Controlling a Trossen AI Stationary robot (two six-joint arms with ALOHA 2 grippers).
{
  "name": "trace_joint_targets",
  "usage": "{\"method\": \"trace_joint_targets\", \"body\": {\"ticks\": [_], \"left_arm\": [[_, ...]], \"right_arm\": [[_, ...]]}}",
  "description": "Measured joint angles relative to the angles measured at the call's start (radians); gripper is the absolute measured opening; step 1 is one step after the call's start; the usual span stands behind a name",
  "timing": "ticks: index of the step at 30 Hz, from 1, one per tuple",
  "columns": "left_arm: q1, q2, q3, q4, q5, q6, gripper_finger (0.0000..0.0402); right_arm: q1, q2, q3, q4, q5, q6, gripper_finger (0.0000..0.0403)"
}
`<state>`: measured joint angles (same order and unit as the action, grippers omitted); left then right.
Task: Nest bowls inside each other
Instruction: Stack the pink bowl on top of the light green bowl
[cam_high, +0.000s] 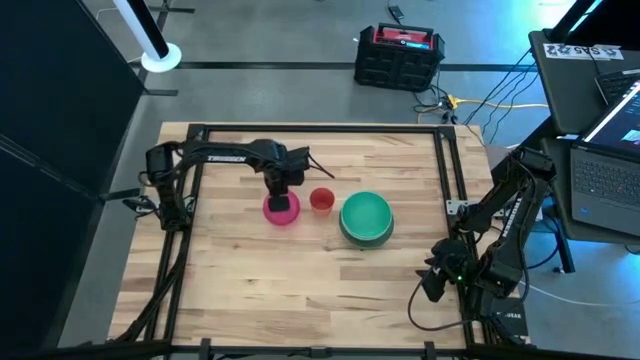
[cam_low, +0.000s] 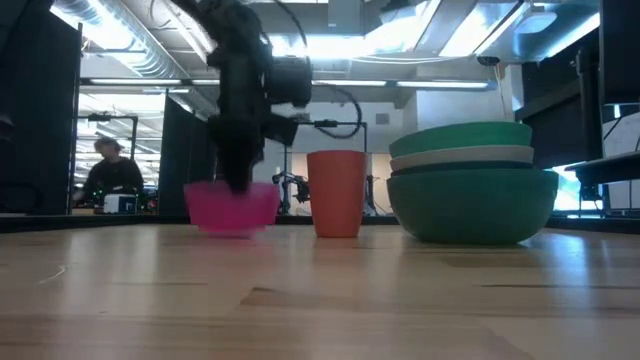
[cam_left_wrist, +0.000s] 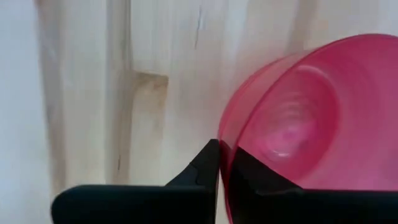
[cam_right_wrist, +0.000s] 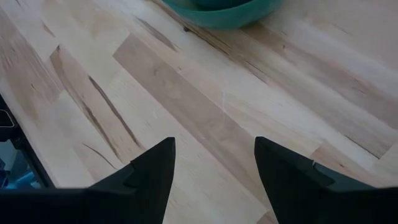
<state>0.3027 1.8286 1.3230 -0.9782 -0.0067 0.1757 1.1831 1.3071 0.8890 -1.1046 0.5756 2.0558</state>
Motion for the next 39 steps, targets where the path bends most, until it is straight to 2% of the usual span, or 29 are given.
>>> {"method": "trace_joint_targets", "body": {"ticks": [4, 8, 21, 27, 32, 39], "left_arm": [[-0.032, -0.040, 0.129, -0.107, 0.000, -0.020, 0.0000], [-0.062, -0.044, 0.331, -0.251, 0.001, -0.078, 0.0000], [-0.142, 0.143, 0.748, 0.046, 0.039, -0.267, 0.0000], [-0.154, 0.263, 0.770, 0.242, 0.083, -0.320, 0.0000], [-0.153, 0.344, 0.770, 0.251, 0.086, -0.316, 0.0000], [-0.154, 0.394, 0.769, 0.253, 0.091, -0.264, 0.0000]], "right_arm": [[0.000, 0.000, 0.000, -0.007, 0.000, -0.021, 0.0209], [0.000, 0.000, 0.000, -0.021, 0.002, -0.031, 0.0209], [0.000, 0.000, -0.001, -0.058, 0.016, -0.078, 0.0209], [0.000, 0.000, -0.001, -0.043, 0.016, -0.076, 0.0209], [0.000, 0.000, -0.001, -0.018, 0.015, -0.075, 0.0209], [0.000, 0.000, -0.001, -0.015, 0.008, -0.073, 0.0209]]}}
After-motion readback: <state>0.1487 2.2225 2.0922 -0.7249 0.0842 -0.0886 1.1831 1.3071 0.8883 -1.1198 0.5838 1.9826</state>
